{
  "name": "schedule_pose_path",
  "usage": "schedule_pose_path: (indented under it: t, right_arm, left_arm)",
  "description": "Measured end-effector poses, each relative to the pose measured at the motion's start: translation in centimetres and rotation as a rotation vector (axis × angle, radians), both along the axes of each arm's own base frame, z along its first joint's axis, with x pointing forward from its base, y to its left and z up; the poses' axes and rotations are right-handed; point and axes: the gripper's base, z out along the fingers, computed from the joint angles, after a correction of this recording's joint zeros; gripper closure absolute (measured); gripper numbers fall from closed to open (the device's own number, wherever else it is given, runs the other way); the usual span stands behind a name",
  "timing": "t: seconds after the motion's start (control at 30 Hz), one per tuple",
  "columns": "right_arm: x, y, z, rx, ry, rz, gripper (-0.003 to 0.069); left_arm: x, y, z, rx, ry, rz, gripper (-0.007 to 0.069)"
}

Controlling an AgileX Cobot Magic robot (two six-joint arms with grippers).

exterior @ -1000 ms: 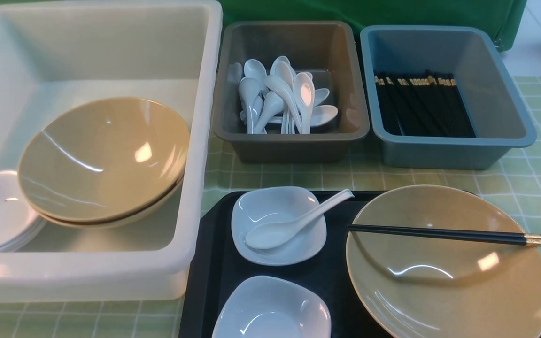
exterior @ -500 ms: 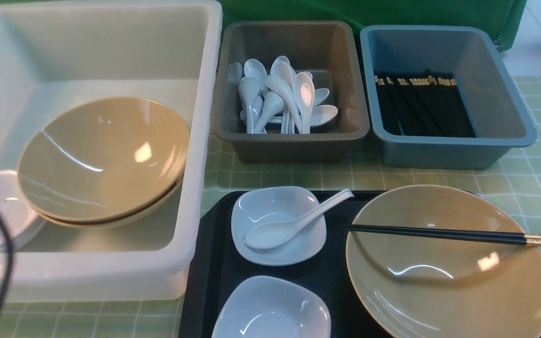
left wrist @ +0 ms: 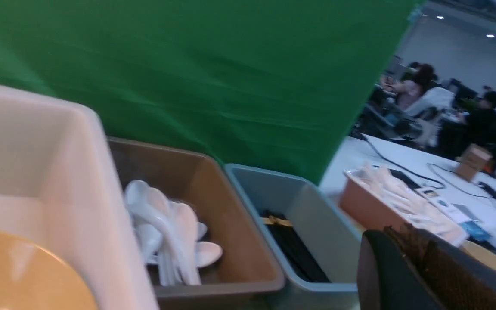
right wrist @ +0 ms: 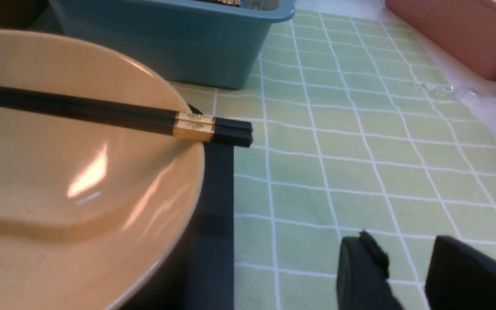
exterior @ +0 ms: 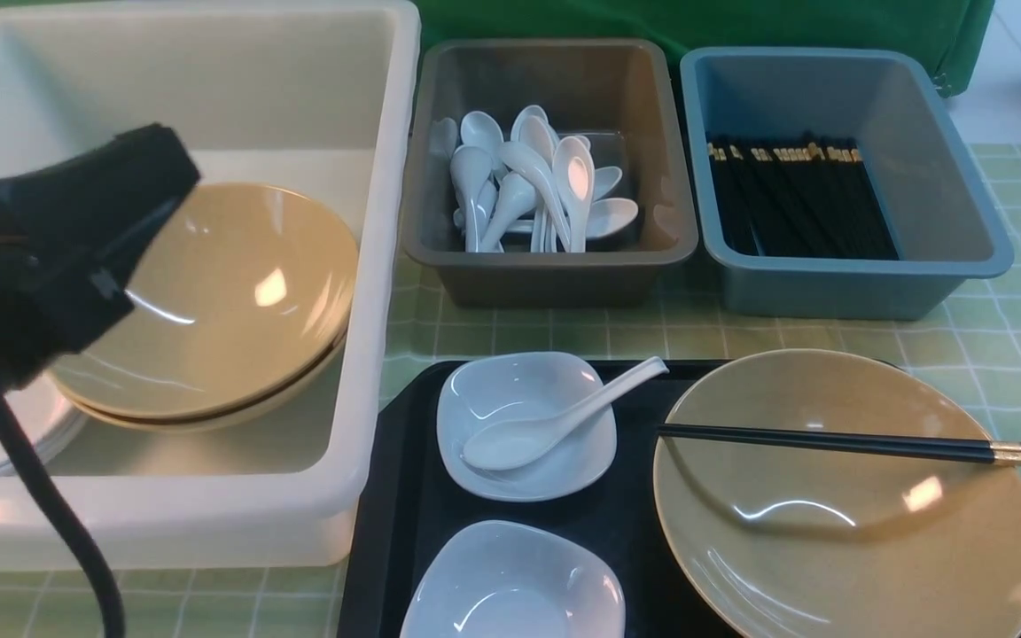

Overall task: On green table put chopsticks spoon bowls plates into blue grey white boxes.
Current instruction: 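Move the grippers toward the tableware on the black tray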

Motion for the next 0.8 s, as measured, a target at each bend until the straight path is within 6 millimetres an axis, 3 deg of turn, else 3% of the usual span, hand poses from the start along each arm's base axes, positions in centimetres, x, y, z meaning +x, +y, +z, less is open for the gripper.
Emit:
schedule_pose_path:
  t: [0.13, 0.27, 0.47, 0.7, 0.8]
  right_arm:
    - [0.3, 0.2, 0.5, 0.057, -0.105, 0.005, 0.0423]
    - [0.6, 0.6, 2.4, 0.245, -0.346, 0.032, 0.0423]
    - [0.3, 1.1, 4.6, 0.320, -0.587, 0.117, 0.0423]
    - [0.1, 1.0, 5.5, 0.491, -0.583, 0.096, 0.0423]
    - [-0.4, 0.7, 8.4, 0.532, -0.532, 0.037, 0.0423]
  left_arm:
    - [-0.1, -0.8, -0.8, 0.033, 0.075, -0.052, 0.0626]
    - [0.1, -1.3, -2.7, 0.130, 0.233, -0.075, 0.0626]
    - [0.4, -1.7, -5.3, 0.263, 0.465, -0.087, 0.0626]
    - [0.7, -2.1, -5.1, 0.372, 0.519, -0.117, 0.0626]
    - [0.8, -2.1, -4.8, 0.420, 0.480, -0.138, 0.0626]
